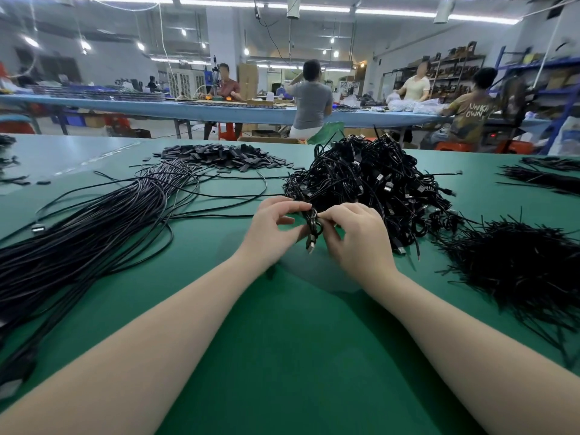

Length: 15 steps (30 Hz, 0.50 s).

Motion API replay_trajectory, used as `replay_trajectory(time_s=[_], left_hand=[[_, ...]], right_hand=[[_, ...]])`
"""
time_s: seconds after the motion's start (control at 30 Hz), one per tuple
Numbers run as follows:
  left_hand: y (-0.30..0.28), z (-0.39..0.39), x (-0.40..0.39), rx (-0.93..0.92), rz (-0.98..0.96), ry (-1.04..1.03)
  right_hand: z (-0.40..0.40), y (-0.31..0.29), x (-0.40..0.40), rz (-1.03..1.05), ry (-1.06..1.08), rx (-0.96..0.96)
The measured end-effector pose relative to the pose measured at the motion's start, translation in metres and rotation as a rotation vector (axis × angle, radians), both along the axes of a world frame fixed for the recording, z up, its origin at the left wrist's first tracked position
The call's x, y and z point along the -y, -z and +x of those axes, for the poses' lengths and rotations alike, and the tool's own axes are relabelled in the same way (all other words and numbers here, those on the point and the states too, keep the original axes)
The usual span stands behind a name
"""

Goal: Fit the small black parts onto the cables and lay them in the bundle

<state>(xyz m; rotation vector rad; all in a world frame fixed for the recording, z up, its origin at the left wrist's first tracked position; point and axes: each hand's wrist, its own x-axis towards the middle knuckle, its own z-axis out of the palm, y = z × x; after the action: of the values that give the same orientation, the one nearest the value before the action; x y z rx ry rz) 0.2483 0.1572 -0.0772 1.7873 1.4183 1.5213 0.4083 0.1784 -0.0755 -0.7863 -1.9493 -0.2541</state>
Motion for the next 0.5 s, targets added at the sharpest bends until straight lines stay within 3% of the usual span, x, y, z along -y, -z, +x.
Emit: replay_trajectory(time_s=[0.1,0.33,0.5], left_hand=[[0.002,-0.001,0.0,-0.084,0.025,0.014],[0.0,0.016,0.002,0.178,-0.212,0.145],[-0.001,0.013,0.001,0.23,-0.305,0.202]], right_hand=[[-0.001,-0.001,-0.001,-0.03,-0.023,-0.036],[-0.002,-0.004,-0.002,-0.025,-0.054,-0.049],[-0.002,-0.006,-0.001,-0.006,-0.045,0.003]])
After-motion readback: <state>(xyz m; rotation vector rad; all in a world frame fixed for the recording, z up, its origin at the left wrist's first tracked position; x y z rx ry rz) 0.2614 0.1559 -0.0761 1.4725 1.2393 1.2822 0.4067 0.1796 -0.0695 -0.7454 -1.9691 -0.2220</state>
